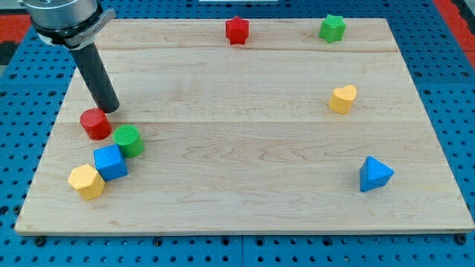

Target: Slide the red star to the group of blocks

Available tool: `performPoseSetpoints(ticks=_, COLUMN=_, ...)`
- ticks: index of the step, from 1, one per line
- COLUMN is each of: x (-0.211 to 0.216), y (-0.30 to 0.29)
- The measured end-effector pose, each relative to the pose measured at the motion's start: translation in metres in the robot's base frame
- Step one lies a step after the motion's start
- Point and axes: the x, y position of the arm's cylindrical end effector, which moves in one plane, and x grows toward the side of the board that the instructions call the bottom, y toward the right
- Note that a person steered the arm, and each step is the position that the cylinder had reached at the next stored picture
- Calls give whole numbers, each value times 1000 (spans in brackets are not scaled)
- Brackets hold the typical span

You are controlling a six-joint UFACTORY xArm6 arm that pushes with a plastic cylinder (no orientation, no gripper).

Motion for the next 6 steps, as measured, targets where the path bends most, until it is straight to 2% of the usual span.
performPoseSetpoints(ticks=2, x=-13, y=0)
performPoseSetpoints(ticks=3, x=-64, y=3)
performPoseSetpoints(ticks=4, x=-146, y=17)
performPoseSetpoints(ticks=5, x=-195, y=97)
performPoseSetpoints(ticks=6, x=-225, y=144)
